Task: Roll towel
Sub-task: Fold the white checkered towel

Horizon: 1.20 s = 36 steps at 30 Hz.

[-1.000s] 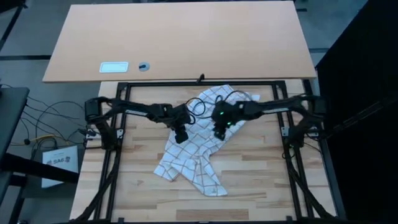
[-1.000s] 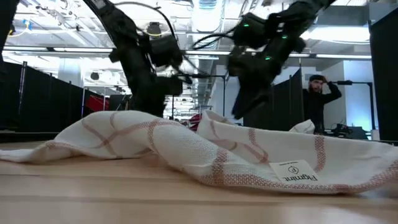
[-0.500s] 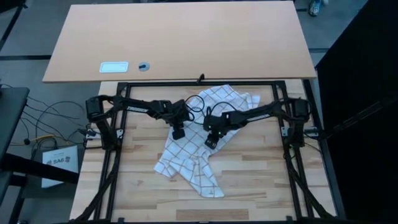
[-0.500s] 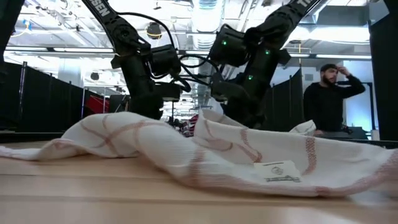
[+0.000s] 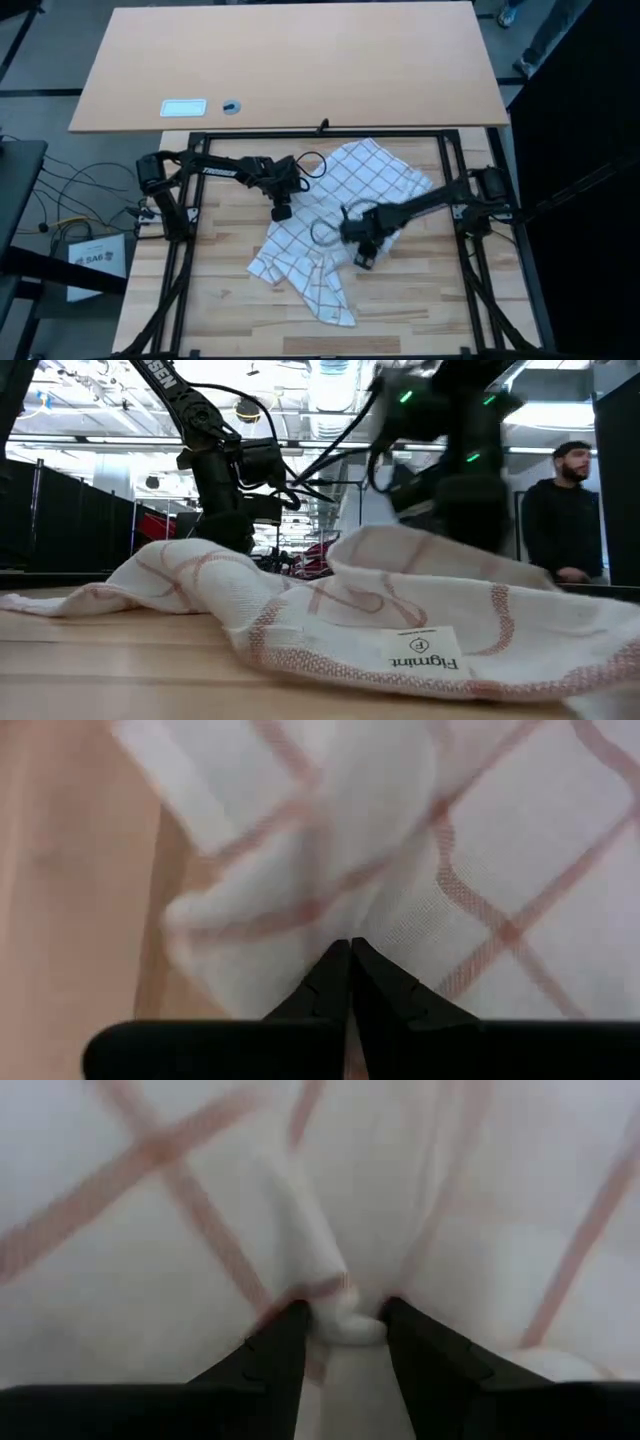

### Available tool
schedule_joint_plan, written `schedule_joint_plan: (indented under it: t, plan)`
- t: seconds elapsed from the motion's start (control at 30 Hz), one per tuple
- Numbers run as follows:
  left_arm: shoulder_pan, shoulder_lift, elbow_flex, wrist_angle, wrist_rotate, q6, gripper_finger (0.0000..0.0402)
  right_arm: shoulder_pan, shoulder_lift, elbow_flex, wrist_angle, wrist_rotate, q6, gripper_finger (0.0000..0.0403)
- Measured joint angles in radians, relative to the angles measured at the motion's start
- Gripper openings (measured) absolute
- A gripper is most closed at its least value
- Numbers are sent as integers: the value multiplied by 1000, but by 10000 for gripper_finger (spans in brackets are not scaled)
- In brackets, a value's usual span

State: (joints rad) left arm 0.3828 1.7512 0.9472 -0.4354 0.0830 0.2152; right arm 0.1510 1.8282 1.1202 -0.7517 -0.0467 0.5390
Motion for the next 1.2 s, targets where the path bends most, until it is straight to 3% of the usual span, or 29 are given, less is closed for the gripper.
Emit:
schedule_joint_plan:
  t: [0.33, 0.5, 0.77, 1.2]
  plan:
    - [33, 1, 9, -10, 31, 12, 0, 253, -104, 3, -34, 11, 204, 127]
    - [-14, 6, 81, -50, 67, 22, 0, 153, -146, 43, 216, 156, 240, 127]
    - [-45, 5, 74, -47, 66, 57, 0, 25, 3, 41, 437, 103, 189, 127]
    - [6, 2, -19, 81, 69, 100, 0, 135, 120, 45, 398, 109, 317, 127]
